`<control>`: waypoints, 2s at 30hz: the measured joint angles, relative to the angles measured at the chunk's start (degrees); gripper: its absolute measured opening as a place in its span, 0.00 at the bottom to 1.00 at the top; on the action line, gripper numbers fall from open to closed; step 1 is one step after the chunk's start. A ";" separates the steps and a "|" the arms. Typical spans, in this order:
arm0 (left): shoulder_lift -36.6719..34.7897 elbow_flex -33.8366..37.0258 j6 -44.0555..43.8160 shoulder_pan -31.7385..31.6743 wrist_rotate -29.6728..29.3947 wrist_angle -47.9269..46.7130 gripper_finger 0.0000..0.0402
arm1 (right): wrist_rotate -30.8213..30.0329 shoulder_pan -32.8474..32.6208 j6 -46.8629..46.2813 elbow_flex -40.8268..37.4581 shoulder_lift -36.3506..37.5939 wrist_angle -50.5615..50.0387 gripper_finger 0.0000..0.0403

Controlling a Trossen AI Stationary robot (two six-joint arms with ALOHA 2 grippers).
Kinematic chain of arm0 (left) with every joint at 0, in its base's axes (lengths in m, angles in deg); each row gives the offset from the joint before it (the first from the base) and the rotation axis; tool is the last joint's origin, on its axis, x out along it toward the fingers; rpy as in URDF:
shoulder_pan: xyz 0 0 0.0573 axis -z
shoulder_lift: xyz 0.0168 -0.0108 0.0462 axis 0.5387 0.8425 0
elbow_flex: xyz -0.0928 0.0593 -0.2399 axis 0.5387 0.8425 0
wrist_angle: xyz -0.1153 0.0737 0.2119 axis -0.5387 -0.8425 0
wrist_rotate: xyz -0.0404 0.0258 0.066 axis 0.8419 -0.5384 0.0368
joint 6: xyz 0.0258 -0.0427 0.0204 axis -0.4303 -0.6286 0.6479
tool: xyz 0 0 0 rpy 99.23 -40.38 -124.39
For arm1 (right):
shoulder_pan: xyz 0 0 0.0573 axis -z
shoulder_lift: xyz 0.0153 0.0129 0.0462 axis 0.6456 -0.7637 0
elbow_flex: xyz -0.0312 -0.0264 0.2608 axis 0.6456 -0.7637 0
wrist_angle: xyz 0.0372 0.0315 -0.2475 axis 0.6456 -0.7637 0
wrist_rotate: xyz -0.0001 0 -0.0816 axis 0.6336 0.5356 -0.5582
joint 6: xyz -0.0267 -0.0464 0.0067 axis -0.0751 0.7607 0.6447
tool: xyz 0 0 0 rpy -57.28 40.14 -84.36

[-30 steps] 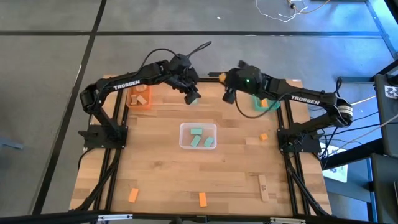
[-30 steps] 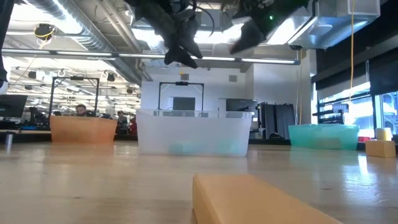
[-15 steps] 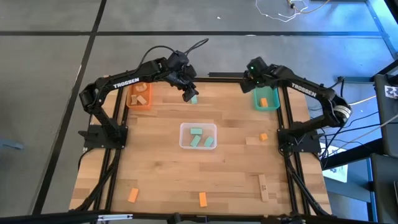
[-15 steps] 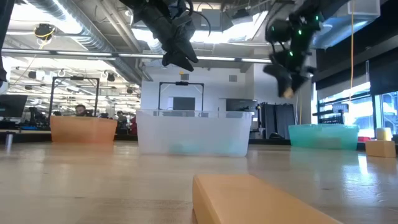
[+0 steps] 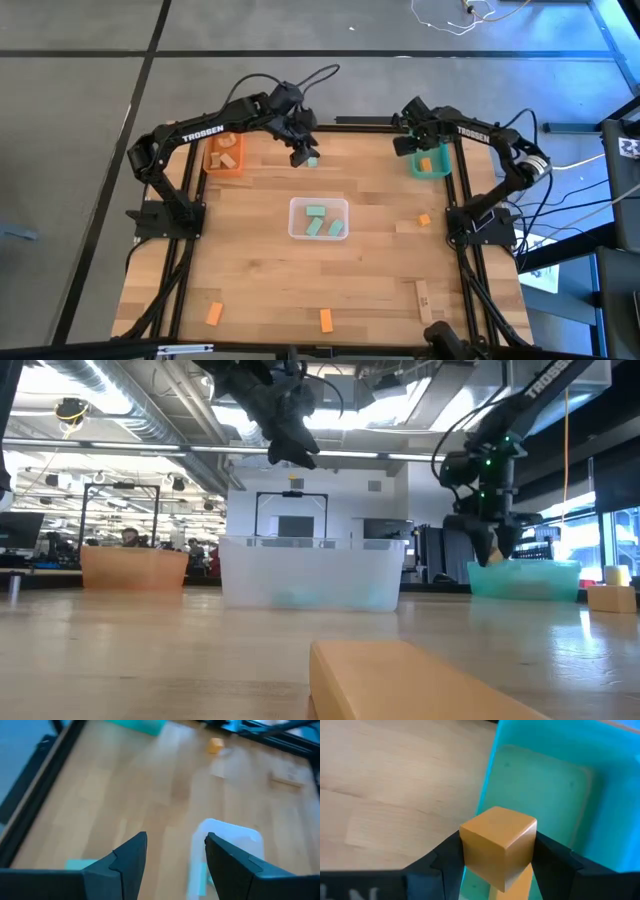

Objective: Sort & place blocks by color
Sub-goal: Put the yellow block into the blue bin, then put the blue block into the transparent bin

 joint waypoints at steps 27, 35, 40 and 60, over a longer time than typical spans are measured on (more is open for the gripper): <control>0.48 0.03 2.19 -0.07 -12.44 -4.76 0.47 | 5.86 -0.43 1.66 4.96 3.25 1.08 0.61; 7.00 0.04 -27.67 0.32 -17.38 -4.80 0.47 | 5.85 -3.91 1.83 10.90 11.74 1.84 0.61; 12.82 0.04 -38.78 2.00 -23.65 -4.92 0.47 | 5.88 -5.89 3.19 12.54 15.44 4.03 0.61; 22.89 0.04 -55.52 3.02 -33.31 2.05 0.47 | 7.88 -7.95 8.96 12.68 18.67 6.88 0.62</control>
